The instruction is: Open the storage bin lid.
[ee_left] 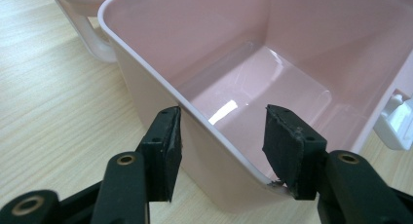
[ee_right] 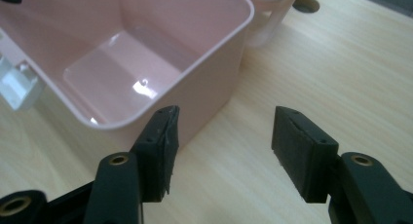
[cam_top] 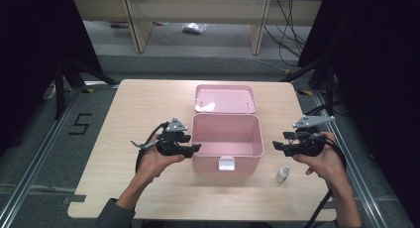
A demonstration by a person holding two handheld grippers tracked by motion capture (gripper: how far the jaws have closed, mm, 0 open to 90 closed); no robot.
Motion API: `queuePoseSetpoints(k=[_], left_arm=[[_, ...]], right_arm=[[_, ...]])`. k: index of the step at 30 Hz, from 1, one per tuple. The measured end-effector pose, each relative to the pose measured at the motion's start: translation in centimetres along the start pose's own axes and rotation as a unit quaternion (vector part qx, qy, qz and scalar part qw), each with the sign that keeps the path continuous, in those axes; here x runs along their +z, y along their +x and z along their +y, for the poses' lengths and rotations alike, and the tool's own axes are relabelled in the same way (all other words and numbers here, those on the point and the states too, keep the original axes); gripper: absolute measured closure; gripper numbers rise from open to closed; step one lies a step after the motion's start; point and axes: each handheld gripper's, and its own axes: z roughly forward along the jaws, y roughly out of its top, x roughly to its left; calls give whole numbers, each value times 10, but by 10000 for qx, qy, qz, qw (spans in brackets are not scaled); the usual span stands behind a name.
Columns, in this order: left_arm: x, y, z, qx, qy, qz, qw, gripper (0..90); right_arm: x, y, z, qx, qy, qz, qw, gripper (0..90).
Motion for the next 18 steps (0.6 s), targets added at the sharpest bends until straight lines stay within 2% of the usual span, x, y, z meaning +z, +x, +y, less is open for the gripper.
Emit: queuePoseSetpoints(k=[2, 4, 5, 8, 9, 11, 12, 13, 14, 15, 16, 17, 18], left_arm=[[0, 0, 0, 0, 10, -11, 10000, 480], [0, 0, 0, -31, 20, -19, 10000, 479], [0, 0, 0, -4, 18, -15, 10000, 479], [0, -1, 0, -38, 28, -18, 10000, 479], [0, -1, 0, -27, 29, -18, 10000, 479], [0, 0, 0, -15, 38, 32, 10000, 480], [0, 0, 0, -11, 37, 36, 10000, 479], [0, 0, 0, -14, 36, 34, 10000, 480], [0, -1, 0, 14, 32, 69, 10000, 480], [0, -1, 0, -61, 9, 18, 10000, 480], [0, -1, 0, -27, 13, -13, 10000, 480], [0, -1, 0, 19, -3, 16, 10000, 480], [0, -1, 0, 11, 8, -5, 10000, 480]], right_arm=[[-2, 1, -4, 60, 57, 9, 10000, 430], [-4, 0, -7, -20, 190, 23, 9998, 424], [-4, 2, -8, 80, 185, 60, 9998, 422], [-3, 4, -12, 31, 400, 135, 9991, 416], [-1, 3, -14, -84, 401, 102, 9991, 410], [0, 5, -15, -28, 582, 126, 9982, 406], [3, 6, -17, -20, 562, 122, 9983, 403], [2, 7, -17, 11, 713, 162, 9973, 400], [4, 7, -19, -10, 654, 123, 9978, 398], [3, 7, -19, 7, 794, 145, 9967, 396], [5, 6, -20, -115, 701, 107, 9974, 395], [3, 7, -21, -9, 837, 154, 9964, 395], [4, 6, -21, -51, 872, 138, 9961, 393]])
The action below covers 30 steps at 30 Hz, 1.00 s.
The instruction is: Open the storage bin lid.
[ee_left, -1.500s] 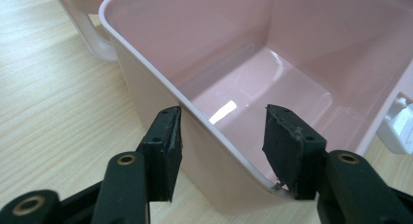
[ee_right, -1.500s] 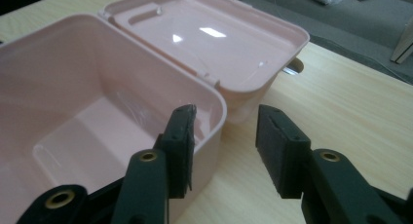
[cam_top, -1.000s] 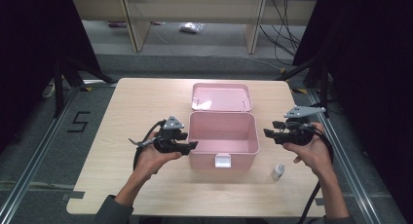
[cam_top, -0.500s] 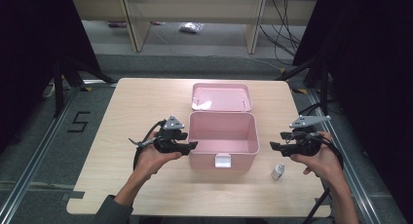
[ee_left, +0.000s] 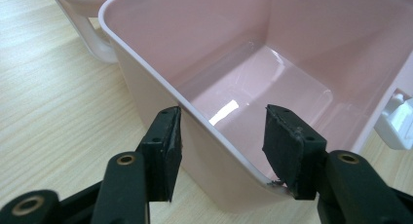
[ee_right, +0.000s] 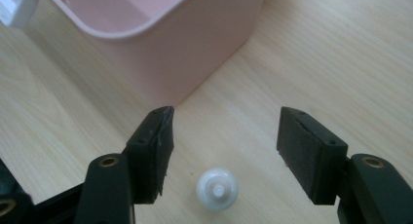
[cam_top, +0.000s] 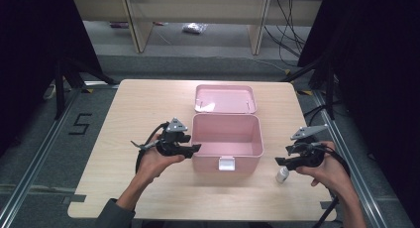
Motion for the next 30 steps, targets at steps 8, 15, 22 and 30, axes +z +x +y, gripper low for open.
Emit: queuePoseSetpoints(k=[8, 15, 22, 30], left_arm=[[0, 0, 0, -45, 5, -10, 10000, 481], [0, 0, 0, -7, -22, 19, 10000, 481], [0, 0, 0, -32, -9, -2, 10000, 482], [0, 0, 0, 14, -27, 35, 10000, 482]], right_arm=[[7, 4, -7, 61, 404, 65, 9991, 385], [12, 4, -9, -57, 611, -36, 9981, 365], [18, 3, -12, -139, 909, -80, 9957, 338], [26, 7, -13, -130, 1266, -114, 9918, 335]])
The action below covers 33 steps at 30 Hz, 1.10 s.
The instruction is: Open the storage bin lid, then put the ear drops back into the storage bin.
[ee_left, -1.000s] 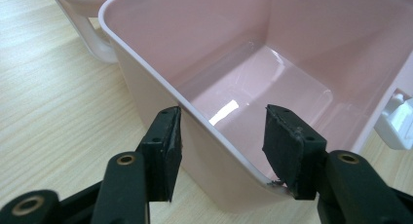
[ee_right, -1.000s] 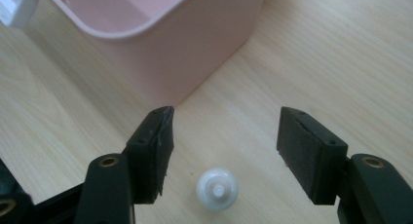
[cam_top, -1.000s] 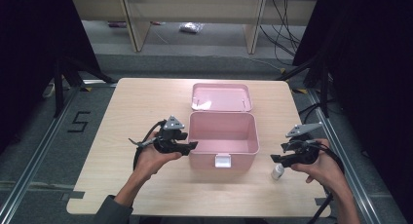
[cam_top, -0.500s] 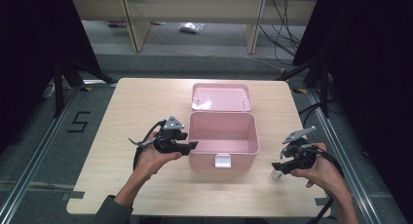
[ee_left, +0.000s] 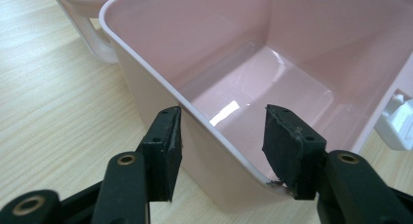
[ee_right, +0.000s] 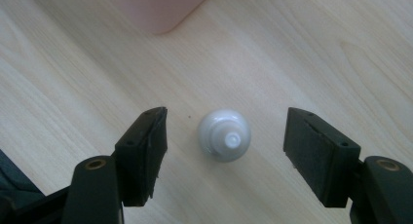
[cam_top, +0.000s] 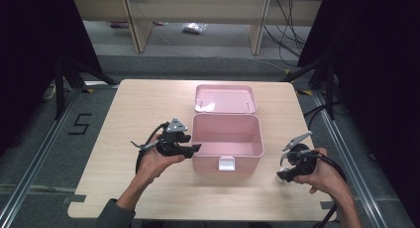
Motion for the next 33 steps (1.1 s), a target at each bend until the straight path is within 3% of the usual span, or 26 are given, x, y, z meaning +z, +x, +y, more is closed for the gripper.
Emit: queuePoseSetpoints(k=[1, 2, 4, 5, 8, 16, 18, 28, 33], left_arm=[[0, 0, 0, 0, 1, -1, 10000, 482], [0, 0, 0, 2, 2, 1, 10000, 482], [0, 0, 0, 18, 10, 1, 10000, 482], [0, 0, 0, 8, 4, -3, 10000, 482], [0, 0, 0, -28, -16, -37, 10000, 482], [0, 0, 0, -28, -9, -39, 10000, 481], [0, 0, 0, -8, -1, -35, 10000, 481], [1, 1, 0, 16, 35, 39, 10000, 480], [0, 0, 0, 28, 36, 53, 10000, 480]], right_arm=[[1, -2, 0, -88, 5, -48, 9999, 335], [3, 0, 0, 20, 61, -48, 10000, 335], [4, -3, 0, -111, 102, -100, 9998, 335], [4, -1, 0, -31, 181, -110, 9998, 335], [6, -4, 0, -172, 142, -102, 9997, 337], [10, -2, 1, -143, 295, -160, 9993, 360], [11, -4, 1, -230, 334, -208, 9990, 368], [21, -6, 0, -146, 507, -176, 9985, 387], [24, -5, 2, -288, 580, -140, 9978, 418]])
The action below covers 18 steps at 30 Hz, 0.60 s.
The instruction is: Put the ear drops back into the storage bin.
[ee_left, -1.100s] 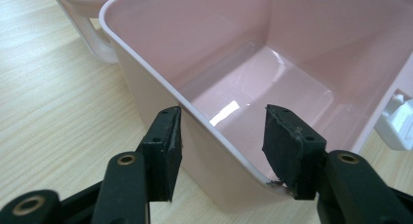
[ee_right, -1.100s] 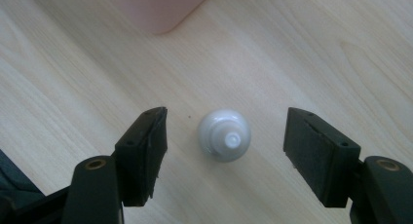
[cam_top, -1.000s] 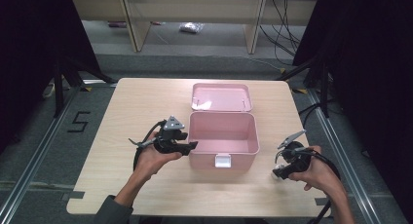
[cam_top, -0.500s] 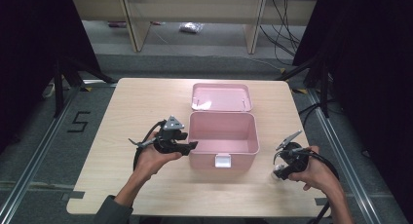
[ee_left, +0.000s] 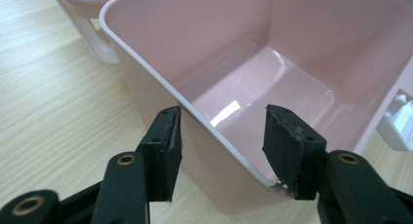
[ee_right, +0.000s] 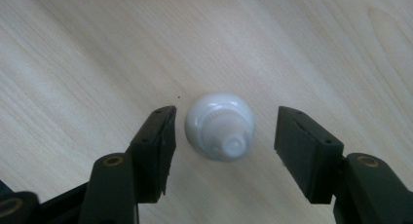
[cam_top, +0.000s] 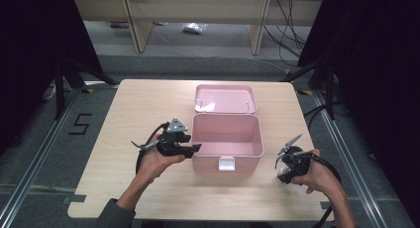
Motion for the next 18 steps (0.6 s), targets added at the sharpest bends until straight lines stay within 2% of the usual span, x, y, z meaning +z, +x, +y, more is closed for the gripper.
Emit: queuePoseSetpoints(k=[1, 3, 9, 11, 13, 14, 18], left_arm=[[0, 0, 0, -3, 3, -10, 10000, 480], [0, 0, 0, 1, 2, -8, 10000, 481], [0, 0, 0, -2, 1, -10, 10000, 481], [0, 0, 0, 1, 3, -10, 10000, 481], [0, 0, 0, 2, 5, -12, 10000, 481], [0, 0, 0, -1, 6, -13, 10000, 481], [0, 0, 0, 2, 10, -12, 10000, 481]], right_arm=[[1, 2, 1, 57, 41, 14, 10000, 427], [2, 1, 2, -51, 39, 24, 10000, 438], [7, 3, 4, -15, 120, 33, 9999, 482], [8, 2, 5, -81, 122, 38, 9999, 491], [8, 4, 5, 11, 167, 68, 9998, 501], [9, 3, 6, -50, 180, 34, 9998, 506], [9, 3, 7, -50, 218, 23, 9997, 522]])
